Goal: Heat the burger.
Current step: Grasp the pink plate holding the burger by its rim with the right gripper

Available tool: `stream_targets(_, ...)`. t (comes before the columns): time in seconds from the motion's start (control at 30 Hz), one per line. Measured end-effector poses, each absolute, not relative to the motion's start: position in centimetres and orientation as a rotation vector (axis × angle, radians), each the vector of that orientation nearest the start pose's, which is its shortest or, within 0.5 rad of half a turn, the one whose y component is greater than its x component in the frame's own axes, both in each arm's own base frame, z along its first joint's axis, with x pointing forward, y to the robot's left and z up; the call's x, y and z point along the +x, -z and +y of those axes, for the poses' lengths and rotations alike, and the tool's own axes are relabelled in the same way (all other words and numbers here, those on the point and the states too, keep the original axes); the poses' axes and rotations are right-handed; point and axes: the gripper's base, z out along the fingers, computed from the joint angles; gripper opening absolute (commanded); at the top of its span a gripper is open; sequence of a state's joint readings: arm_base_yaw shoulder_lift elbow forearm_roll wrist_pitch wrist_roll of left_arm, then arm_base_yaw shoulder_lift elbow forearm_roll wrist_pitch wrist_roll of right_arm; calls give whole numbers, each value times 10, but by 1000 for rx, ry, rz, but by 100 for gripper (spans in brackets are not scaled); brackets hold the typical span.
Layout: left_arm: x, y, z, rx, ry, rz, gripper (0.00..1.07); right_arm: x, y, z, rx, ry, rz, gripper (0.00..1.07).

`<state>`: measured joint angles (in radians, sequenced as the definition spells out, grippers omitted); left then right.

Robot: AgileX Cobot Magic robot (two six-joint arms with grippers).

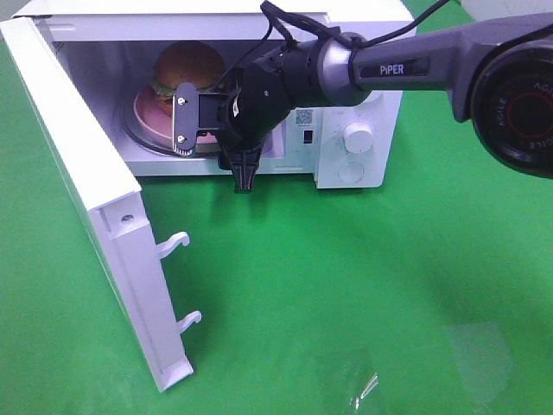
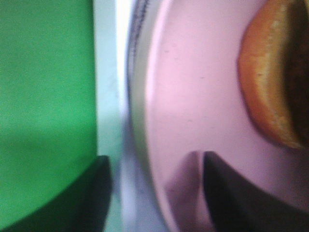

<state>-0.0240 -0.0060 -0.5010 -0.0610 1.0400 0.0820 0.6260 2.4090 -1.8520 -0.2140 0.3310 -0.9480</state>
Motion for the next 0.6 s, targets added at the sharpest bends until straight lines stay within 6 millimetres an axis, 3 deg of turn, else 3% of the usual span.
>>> stream_targets(0.03, -5, -279, -5, 109, 36, 2012, 96, 436, -124, 307, -1831, 333, 1532, 34)
stream_targets(0.07, -5, -279, -5, 109, 36, 2012, 96, 433, -123, 308, -1838, 319, 1555, 20)
stream_targets(0.1, -5, -279, -5, 109, 36, 2012, 96, 433, -123, 308, -1838, 319, 1555, 20)
stream_targets(0.13, -5, -279, -5, 109, 36, 2012, 96, 432, -123, 308, -1833, 297, 1583, 6)
stream_targets(0.2, -5, -279, -5, 109, 36, 2012, 96, 430, -124, 309, -1827, 282, 1591, 0)
stream_targets(0.6, -5, -279, -5, 109, 36, 2012, 96, 429, -130, 310, -1880, 296, 1543, 0)
